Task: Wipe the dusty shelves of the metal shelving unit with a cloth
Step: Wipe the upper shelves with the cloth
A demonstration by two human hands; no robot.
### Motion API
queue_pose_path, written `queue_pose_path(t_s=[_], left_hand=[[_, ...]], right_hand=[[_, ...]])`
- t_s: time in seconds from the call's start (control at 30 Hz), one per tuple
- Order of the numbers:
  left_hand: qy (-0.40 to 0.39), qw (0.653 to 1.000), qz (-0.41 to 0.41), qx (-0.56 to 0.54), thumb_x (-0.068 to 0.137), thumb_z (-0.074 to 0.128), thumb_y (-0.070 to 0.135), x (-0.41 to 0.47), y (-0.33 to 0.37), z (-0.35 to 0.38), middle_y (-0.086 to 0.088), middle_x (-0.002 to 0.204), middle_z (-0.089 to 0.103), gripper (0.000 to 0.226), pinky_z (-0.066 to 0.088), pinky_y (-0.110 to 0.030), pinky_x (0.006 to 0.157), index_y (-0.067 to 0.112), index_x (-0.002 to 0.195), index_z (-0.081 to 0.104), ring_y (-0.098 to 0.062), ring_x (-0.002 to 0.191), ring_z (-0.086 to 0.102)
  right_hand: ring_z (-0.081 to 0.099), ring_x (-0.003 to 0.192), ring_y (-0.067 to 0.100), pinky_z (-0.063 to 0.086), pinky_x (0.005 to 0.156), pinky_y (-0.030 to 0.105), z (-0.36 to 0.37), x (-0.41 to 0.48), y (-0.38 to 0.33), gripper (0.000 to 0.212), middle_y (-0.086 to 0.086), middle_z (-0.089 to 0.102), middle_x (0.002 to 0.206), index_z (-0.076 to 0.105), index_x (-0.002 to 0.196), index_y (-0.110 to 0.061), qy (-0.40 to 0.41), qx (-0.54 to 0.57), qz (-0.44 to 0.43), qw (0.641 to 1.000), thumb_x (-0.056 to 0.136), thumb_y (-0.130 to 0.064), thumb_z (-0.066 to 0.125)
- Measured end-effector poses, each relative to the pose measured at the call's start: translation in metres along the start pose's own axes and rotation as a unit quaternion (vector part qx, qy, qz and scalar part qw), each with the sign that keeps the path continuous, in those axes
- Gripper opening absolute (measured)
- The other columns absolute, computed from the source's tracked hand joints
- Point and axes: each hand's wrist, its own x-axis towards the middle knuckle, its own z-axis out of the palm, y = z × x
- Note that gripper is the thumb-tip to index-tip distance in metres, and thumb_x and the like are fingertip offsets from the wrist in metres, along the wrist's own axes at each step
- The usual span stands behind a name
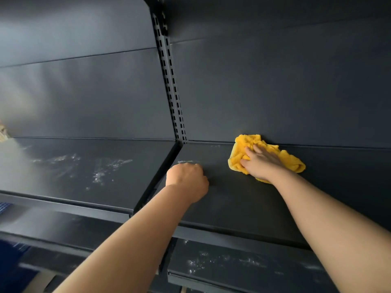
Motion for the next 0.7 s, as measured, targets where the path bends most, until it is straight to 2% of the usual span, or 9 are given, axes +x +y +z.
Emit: queue_pose_path(t_s=[0.1, 0.17, 0.27, 0.37, 0.57, 0.7], left_hand=[[0.006, 0.999, -0.016, -0.043, 0.096, 0.041, 0.030, -0.003, -0.021, 0.001, -0.006, 0.111, 0.060, 0.022, 0.037, -0.031, 0.072, 0.015, 0.099, 0.058, -0.024, 0.106, 0.053], [-0.011, 0.999, -0.032, -0.024, 0.099, 0.039, 0.033, -0.004, -0.038, 0.008, -0.007, 0.125, 0.054, 0.030, 0.038, -0.035, 0.089, 0.015, 0.115, 0.057, -0.024, 0.122, 0.043], [-0.067, 0.992, -0.101, -0.036, 0.099, 0.030, 0.052, -0.004, -0.064, 0.019, -0.014, 0.140, 0.041, 0.061, 0.031, -0.044, 0.107, 0.007, 0.138, 0.040, -0.030, 0.134, 0.031], [-0.101, 0.986, -0.115, -0.067, 0.096, 0.026, 0.061, -0.005, -0.081, 0.022, -0.017, 0.147, 0.034, 0.078, 0.031, -0.043, 0.111, 0.001, 0.146, 0.028, -0.032, 0.139, 0.028], [-0.111, 0.989, -0.067, -0.070, 0.097, 0.023, 0.061, -0.010, -0.097, 0.025, -0.013, 0.162, 0.008, 0.082, 0.018, -0.039, 0.118, 0.004, 0.154, 0.009, -0.026, 0.149, 0.006], [-0.098, 0.991, -0.059, -0.066, 0.097, 0.021, 0.061, -0.010, -0.099, 0.032, -0.014, 0.161, 0.009, 0.081, 0.020, -0.041, 0.118, 0.003, 0.153, 0.011, -0.027, 0.149, 0.009]], right_hand=[[0.000, 0.149, 0.024, 0.005, 0.120, 0.043, 0.004, 0.011, -0.028, 0.061, 0.000, -0.004, 0.162, 0.005, 0.154, -0.026, -0.005, -0.006, -0.024, 1.000, 0.099, -0.049, 0.019], [-0.001, 0.149, 0.025, 0.004, 0.120, 0.044, 0.007, 0.018, -0.044, 0.062, 0.001, -0.004, 0.162, 0.003, 0.154, -0.026, -0.009, -0.004, -0.026, 1.000, 0.099, -0.050, 0.017], [-0.001, 0.149, 0.024, 0.003, 0.120, 0.044, 0.011, 0.025, -0.071, 0.062, 0.000, -0.005, 0.162, 0.003, 0.154, -0.027, -0.010, -0.008, -0.042, 0.999, 0.099, -0.050, 0.016], [-0.004, 0.149, 0.020, 0.001, 0.119, 0.042, 0.015, 0.026, -0.104, 0.060, -0.003, -0.006, 0.162, 0.004, 0.154, -0.029, -0.019, -0.005, -0.080, 0.997, 0.099, -0.049, 0.017], [-0.005, 0.149, 0.017, -0.001, 0.119, 0.040, 0.022, 0.024, -0.156, 0.057, -0.007, -0.006, 0.162, 0.009, 0.153, -0.036, -0.038, -0.003, -0.128, 0.991, 0.099, -0.051, 0.020], [-0.004, 0.149, 0.017, -0.004, 0.119, 0.041, 0.021, 0.008, -0.159, 0.054, -0.010, -0.004, 0.162, 0.018, 0.150, -0.042, -0.048, 0.006, -0.148, 0.988, 0.097, -0.053, 0.025]])
